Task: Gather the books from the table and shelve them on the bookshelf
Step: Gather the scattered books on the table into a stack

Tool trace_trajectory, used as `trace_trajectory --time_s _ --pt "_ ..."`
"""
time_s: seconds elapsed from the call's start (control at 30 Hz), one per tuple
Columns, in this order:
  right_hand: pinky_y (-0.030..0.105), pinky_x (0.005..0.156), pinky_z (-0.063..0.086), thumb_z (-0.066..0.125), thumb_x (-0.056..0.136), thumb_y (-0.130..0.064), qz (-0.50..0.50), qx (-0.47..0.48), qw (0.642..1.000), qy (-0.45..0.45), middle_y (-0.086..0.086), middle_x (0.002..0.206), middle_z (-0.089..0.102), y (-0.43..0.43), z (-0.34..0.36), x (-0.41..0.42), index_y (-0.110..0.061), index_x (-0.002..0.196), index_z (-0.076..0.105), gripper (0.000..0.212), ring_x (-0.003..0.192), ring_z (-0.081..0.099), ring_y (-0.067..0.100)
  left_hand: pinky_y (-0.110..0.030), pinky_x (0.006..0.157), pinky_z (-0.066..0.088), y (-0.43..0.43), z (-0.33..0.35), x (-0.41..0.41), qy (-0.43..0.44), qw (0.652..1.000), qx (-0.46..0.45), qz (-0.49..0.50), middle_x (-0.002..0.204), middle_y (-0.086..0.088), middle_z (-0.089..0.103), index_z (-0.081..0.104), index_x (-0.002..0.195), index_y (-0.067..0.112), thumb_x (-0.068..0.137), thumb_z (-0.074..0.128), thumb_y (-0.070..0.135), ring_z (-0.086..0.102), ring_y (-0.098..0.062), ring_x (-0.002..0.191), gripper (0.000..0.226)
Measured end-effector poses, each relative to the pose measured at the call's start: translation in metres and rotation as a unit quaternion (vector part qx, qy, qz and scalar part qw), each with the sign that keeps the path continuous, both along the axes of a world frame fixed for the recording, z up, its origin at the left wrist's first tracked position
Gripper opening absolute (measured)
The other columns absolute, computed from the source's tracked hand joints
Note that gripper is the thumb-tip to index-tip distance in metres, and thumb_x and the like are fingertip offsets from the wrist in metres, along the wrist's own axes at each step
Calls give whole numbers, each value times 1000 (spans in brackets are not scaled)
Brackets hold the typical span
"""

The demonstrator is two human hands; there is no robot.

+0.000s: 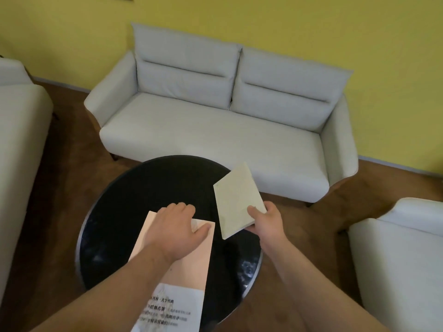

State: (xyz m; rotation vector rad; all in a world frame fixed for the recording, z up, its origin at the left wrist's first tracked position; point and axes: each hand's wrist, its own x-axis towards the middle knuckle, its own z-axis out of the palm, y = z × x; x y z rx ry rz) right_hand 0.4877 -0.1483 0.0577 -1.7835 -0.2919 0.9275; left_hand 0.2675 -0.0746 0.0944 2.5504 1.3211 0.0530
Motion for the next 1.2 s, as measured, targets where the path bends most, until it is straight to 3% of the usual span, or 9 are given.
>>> trace_trajectory --time_s 0.23,0.43,0.6,0.67,0.73,0.87,0.93,1.07,1.2 --pt "28 69 62 67 98 -30 -13 55 998 6 -2 111 68 -85 78 -39 -29 108 59 13 102 71 23 -32 85 43 -9 9 -12 -39 992 80 -87 93 8 62 65 92 26 97 49 45 54 -14 88 25" --pt "11 49 52 70 94 -39 16 34 983 -178 -30 98 64 -116 107 -87 -56 96 55 23 90 69 15 -27 77 47 -24 43 -22 -204 973 -101 -22 87 13 67 70 91 26 101 46 36 61 -8 87 28" --pt "6 65 52 77 89 -30 166 67 901 -395 -41 105 63 -126 115 -136 -62 101 55 41 100 64 -3 -38 77 60 -51 69 -49 -465 621 -604 184 108 -8 77 71 114 17 100 44 48 74 -25 102 43" --pt "19 75 56 87 76 -19 216 122 818 -519 -26 104 70 -126 110 -159 -43 105 67 43 94 66 2 -43 78 61 -58 71 -62 -475 568 -639 209 108 -14 76 72 114 17 96 52 48 74 -31 102 41" --pt "33 77 59 90 66 -23 261 136 783 -549 -13 109 71 -127 102 -178 -31 106 68 46 95 66 12 -46 77 62 -63 65 -70 -467 599 -607 234 98 -7 79 69 110 30 96 60 29 77 -26 88 17" --pt "27 124 15 54 71 -91 383 -18 826 -412 -44 138 22 -139 85 -188 -63 127 41 64 141 11 -15 -41 63 62 -64 52 -88 -467 592 -614 234 100 -1 79 69 106 42 91 57 10 77 -23 85 38" --pt "22 121 -5 49 60 -100 342 -64 867 -356 -43 148 -4 -147 76 -189 -67 133 25 84 139 -16 -21 -39 62 61 -66 47 -96 -489 552 -631 243 106 -6 78 62 120 34 81 62 9 77 -26 88 46" --pt "35 124 14 81 57 -56 240 -68 945 -213 -26 162 -7 -158 70 -199 -51 146 15 111 151 6 1 -45 68 61 -67 35 -106 -550 453 -660 241 116 -17 74 54 134 21 72 62 4 74 -34 97 64" --pt "43 94 51 66 59 4 111 51 987 105 11 144 55 -145 61 -194 -14 155 36 102 132 54 32 -56 75 58 -61 27 -119 -574 425 -658 238 120 -16 72 62 127 19 77 58 14 72 -37 102 50"
